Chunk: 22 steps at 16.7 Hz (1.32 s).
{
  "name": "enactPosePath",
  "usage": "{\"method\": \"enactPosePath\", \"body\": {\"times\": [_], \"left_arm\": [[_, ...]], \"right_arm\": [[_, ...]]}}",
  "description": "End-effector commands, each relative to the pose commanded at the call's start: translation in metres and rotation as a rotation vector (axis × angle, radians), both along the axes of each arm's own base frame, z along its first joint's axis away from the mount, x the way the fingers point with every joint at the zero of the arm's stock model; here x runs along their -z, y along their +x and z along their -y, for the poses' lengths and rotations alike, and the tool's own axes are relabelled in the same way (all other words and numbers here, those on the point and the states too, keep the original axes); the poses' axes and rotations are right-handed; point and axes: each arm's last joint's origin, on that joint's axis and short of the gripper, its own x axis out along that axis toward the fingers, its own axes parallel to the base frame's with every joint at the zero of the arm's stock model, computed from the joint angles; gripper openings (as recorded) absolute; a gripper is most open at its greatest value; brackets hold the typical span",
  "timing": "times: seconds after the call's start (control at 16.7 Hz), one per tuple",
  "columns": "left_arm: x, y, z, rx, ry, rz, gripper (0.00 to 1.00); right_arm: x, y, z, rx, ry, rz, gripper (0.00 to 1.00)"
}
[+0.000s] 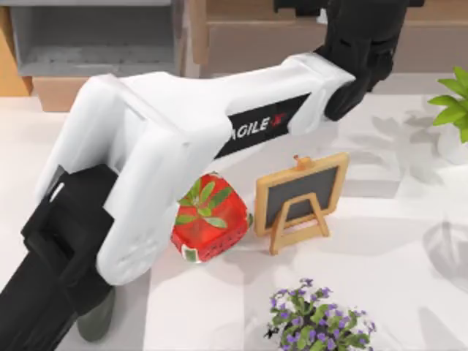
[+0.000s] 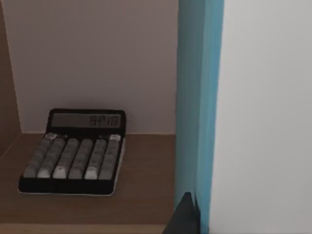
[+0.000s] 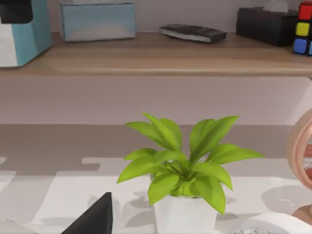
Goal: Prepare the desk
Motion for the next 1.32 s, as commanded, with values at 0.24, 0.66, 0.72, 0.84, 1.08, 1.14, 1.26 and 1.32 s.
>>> {"method": "enactPosePath", "body": {"times": [0.24, 0.66, 0.72, 0.84, 1.08, 1.14, 1.26, 1.32], "left_arm": [[-0.008, -0.021, 0.0, 0.0, 0.0, 0.0, 0.0], [-0.009, -0.027, -0.002, -0.005, 0.003, -0.001, 0.0], [-0.01, -0.028, -0.003, 0.002, -0.003, 0.001, 0.0], [-0.013, -0.034, -0.005, 0.04, -0.02, 0.009, 0.0], [-0.013, -0.061, -0.018, 0.187, 0.012, 0.008, 0.0], [-0.014, -0.07, -0.026, 0.227, 0.041, 0.009, 0.0], [-0.016, -0.085, -0.051, 0.297, 0.126, 0.017, 0.0], [-0.018, -0.093, -0.067, 0.325, 0.181, 0.024, 0.0]], "right_arm": [[0.0, 0.0, 0.0, 0.0, 0.0, 0.0, 1.0], [0.0, 0.0, 0.0, 0.0, 0.0, 0.0, 1.0], [0.0, 0.0, 0.0, 0.0, 0.0, 0.0, 1.0], [0.0, 0.0, 0.0, 0.0, 0.0, 0.0, 1.0], [0.0, 0.0, 0.0, 0.0, 0.0, 0.0, 1.0], [0.0, 0.0, 0.0, 0.0, 0.0, 0.0, 1.0], [0.0, 0.0, 0.0, 0.0, 0.0, 0.0, 1.0], [0.0, 0.0, 0.0, 0.0, 0.0, 0.0, 1.0]]}}
